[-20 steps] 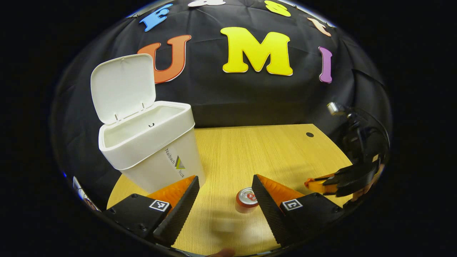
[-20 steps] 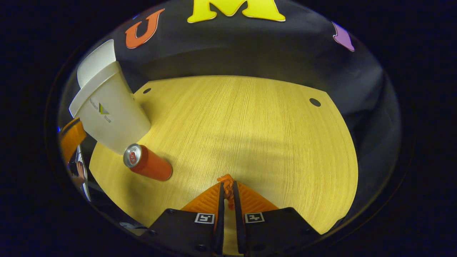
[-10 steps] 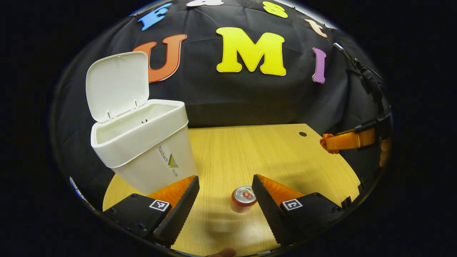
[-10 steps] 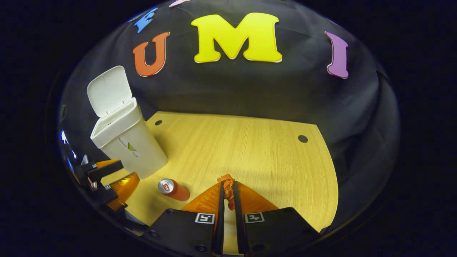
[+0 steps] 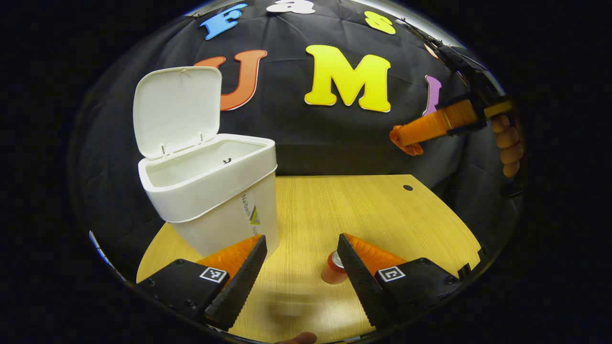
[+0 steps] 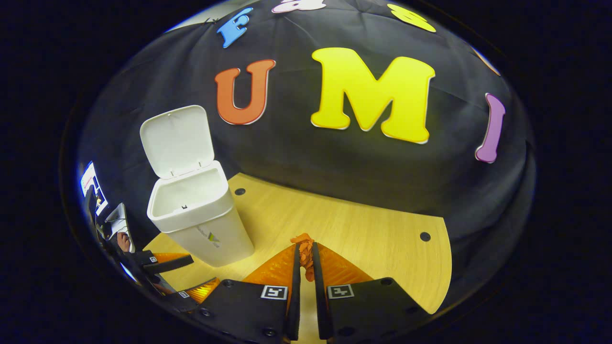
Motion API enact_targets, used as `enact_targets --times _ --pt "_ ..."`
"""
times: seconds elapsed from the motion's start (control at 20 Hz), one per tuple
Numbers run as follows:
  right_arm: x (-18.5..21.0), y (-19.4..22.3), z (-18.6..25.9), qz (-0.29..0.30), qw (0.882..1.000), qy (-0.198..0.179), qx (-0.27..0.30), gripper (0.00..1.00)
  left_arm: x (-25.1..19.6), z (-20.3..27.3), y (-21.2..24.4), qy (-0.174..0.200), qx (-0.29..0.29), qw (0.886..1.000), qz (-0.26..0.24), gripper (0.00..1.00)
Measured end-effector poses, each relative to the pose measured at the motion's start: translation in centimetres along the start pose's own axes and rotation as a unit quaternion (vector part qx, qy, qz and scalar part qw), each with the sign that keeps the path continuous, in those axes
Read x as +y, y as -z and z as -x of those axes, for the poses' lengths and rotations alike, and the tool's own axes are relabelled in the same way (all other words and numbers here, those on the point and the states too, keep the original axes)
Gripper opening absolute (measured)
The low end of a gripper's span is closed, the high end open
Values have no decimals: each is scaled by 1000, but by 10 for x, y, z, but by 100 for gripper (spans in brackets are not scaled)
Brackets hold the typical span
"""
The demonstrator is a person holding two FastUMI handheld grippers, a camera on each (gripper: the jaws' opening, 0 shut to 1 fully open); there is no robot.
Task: Press the lid of the desktop garbage bin to open it, pick up the crumpled paper on the desktop and throw it into the bin, then pick up the pop can on the desktop and drop it into the bin, and finally close the garbage bin lid.
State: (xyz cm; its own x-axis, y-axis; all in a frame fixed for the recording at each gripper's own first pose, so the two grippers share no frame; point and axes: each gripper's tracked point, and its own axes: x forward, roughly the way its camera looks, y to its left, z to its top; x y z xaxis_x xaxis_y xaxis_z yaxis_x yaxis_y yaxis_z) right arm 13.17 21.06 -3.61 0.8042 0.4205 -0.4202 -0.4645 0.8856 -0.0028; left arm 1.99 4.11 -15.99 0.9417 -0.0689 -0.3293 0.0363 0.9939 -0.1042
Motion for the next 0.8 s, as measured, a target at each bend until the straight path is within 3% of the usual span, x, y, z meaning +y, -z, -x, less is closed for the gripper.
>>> enact_targets --times 0.35,0.6,0.8 --pt "107 -48 -29 30 997 -67 -18 15 42 24 11 -18 -13 1000 -16 99" --pt "189 -55 -48 74 990 -116 -16 16 51 33 24 -10 -14 1000 -12 98" --pt "234 -59 -73 98 986 -136 -20 16 53 41 26 -5 -19 999 -46 98"
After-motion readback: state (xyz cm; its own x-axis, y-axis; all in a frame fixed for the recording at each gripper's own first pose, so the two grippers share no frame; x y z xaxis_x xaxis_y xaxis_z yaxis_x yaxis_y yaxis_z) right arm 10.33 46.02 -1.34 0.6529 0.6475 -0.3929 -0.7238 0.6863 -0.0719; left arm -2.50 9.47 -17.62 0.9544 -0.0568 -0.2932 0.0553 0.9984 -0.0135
